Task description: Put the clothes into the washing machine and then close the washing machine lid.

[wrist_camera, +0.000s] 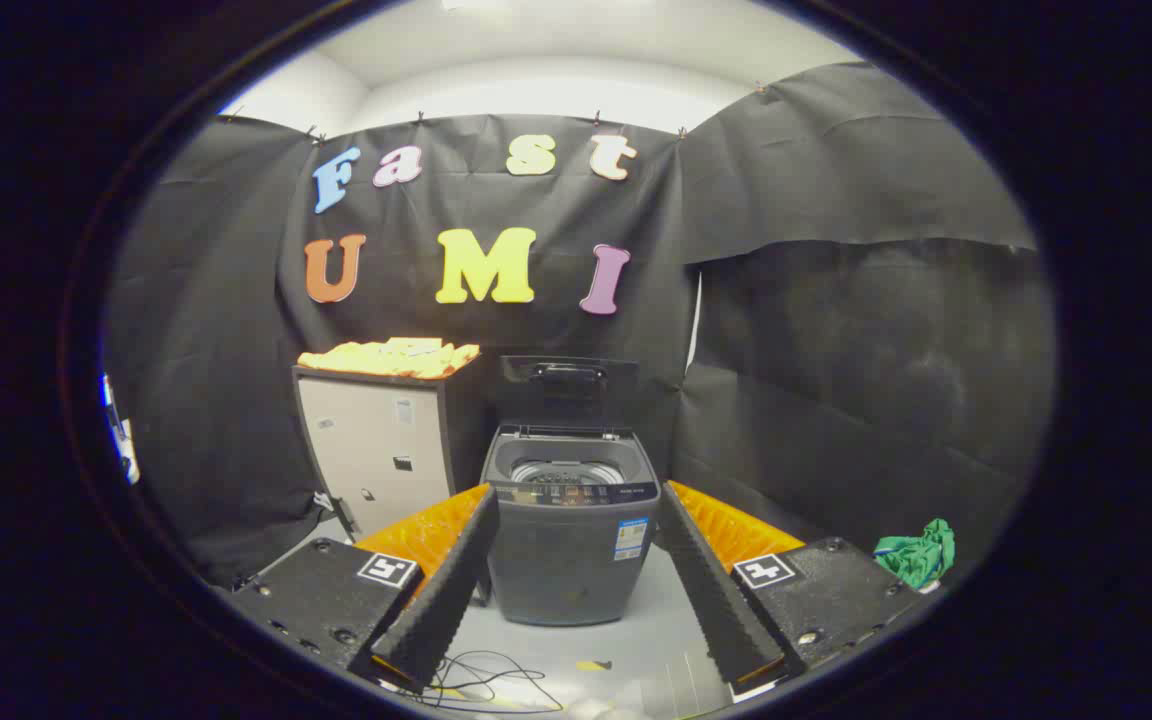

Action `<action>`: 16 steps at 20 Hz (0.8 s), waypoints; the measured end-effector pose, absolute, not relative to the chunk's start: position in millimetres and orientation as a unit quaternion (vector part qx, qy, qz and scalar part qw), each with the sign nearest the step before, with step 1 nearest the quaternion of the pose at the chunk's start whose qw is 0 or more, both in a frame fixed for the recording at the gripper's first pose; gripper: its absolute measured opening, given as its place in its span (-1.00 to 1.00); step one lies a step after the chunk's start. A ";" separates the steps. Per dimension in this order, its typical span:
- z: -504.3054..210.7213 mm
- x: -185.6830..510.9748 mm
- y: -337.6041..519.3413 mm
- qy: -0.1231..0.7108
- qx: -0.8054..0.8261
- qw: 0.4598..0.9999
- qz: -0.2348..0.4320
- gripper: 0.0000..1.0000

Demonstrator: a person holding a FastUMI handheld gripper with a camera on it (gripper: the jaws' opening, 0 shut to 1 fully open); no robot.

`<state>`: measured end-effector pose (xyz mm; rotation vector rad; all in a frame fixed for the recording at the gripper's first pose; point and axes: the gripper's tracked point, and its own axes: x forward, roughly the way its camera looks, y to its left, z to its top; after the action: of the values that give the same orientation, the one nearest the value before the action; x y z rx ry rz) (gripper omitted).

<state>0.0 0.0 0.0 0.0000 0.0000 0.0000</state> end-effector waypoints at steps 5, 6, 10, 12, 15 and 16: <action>1.3 1.7 7.1 0.001 -0.001 1.000 0.001 1.00; 2.8 1.9 8.6 0.000 -0.001 1.000 0.002 1.00; 6.6 9.8 14.4 -0.002 0.001 1.000 0.004 1.00; 8.5 15.5 19.8 -0.002 0.003 1.000 0.005 1.00; 15.2 24.9 23.6 0.002 0.006 1.000 0.002 1.00; 19.9 29.0 24.6 0.003 0.007 1.000 0.000 1.00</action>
<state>29.0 24.6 19.9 0.0141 0.0063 0.0001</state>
